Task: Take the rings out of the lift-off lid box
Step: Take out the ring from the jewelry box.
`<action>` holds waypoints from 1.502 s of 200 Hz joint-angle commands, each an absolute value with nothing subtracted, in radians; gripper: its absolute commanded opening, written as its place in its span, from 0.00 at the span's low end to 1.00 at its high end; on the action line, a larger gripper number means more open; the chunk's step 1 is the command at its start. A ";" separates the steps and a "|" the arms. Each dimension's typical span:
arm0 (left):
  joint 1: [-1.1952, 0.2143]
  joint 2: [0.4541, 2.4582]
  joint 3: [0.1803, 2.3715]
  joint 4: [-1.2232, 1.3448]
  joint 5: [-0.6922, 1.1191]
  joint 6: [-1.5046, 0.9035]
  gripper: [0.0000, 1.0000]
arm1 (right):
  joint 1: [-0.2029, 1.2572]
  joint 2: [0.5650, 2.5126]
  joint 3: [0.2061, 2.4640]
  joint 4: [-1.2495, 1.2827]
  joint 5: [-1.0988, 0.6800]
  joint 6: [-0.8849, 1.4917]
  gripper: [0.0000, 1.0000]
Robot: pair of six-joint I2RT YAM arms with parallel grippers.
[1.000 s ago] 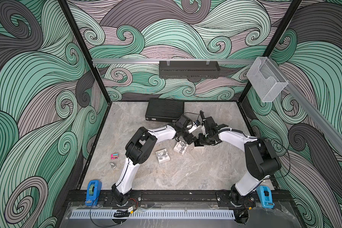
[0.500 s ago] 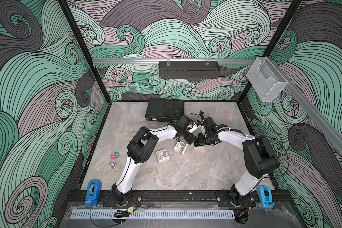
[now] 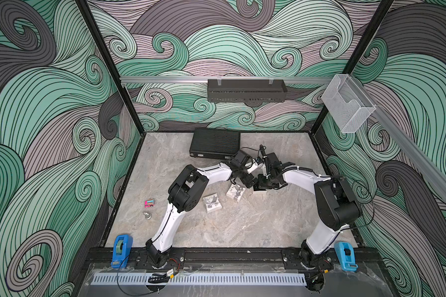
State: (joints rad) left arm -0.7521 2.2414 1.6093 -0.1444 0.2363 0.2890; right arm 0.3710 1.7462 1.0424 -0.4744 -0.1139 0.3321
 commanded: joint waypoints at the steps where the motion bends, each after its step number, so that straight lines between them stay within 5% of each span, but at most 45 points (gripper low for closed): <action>1: -0.761 2.267 1.648 -0.183 0.226 0.278 0.99 | 0.373 1.751 1.060 -0.477 -0.128 0.333 0.03; 300: -0.761 2.307 1.697 -0.227 0.242 0.272 0.99 | 0.373 1.565 0.915 -0.233 -0.204 0.339 0.00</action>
